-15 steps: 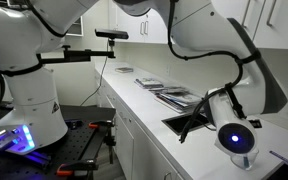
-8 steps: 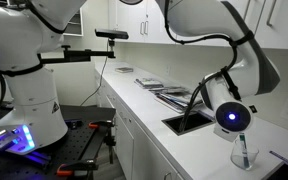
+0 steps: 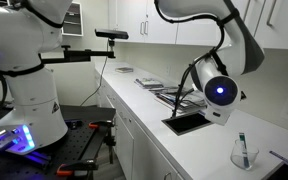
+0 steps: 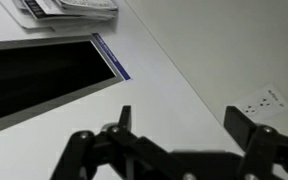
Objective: Put the marker in the glass cup
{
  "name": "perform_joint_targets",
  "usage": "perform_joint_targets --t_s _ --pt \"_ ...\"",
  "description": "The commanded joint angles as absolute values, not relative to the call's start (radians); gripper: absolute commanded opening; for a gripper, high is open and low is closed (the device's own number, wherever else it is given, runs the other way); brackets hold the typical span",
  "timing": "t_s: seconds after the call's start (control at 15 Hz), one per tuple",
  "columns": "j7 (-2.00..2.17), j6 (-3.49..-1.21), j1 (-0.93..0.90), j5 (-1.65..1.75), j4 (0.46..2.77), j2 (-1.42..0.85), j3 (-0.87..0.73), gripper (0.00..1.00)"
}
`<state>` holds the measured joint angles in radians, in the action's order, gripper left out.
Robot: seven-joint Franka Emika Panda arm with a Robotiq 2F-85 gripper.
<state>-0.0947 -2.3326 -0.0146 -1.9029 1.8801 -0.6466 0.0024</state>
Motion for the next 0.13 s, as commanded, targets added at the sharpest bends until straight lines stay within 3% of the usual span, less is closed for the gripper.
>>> perform_joint_targets --t_s 0.0,0.07 --pt "-0.122 -2.402 -0.064 -1.889 1.956 -0.564 -0.016 1.0" --pt "-0.14 -2.431 -0.079 -1.886 1.968 -0.545 -0.017 1.0"
